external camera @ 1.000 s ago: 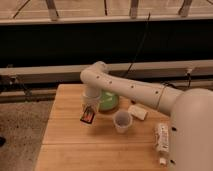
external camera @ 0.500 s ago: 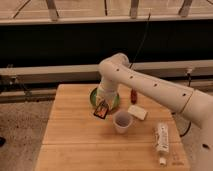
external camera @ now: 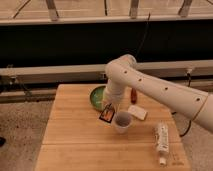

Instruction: Place the eraser in the ceramic cup

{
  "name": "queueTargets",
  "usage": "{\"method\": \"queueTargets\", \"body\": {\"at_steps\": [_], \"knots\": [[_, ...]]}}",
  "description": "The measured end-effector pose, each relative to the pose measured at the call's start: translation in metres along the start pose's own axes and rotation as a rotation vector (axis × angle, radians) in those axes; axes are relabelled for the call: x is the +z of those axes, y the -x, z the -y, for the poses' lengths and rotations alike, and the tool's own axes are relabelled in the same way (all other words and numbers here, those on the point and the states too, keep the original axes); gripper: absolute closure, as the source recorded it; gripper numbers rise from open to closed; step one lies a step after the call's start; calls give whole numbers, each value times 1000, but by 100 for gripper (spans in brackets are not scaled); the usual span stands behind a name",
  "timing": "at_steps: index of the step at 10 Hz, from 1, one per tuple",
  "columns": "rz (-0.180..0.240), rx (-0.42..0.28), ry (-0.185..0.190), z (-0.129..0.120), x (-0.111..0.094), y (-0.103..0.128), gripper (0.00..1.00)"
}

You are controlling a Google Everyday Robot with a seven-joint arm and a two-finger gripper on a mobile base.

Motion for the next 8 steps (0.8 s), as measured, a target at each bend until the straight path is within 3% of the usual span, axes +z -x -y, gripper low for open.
{"method": "queueTargets", "body": {"at_steps": [2, 6, 8], "knots": [[4, 29, 7, -16, 8, 2, 91], [-6, 127, -4, -58, 9, -6, 49], [-8, 148, -8, -64, 8, -8, 32]]}}
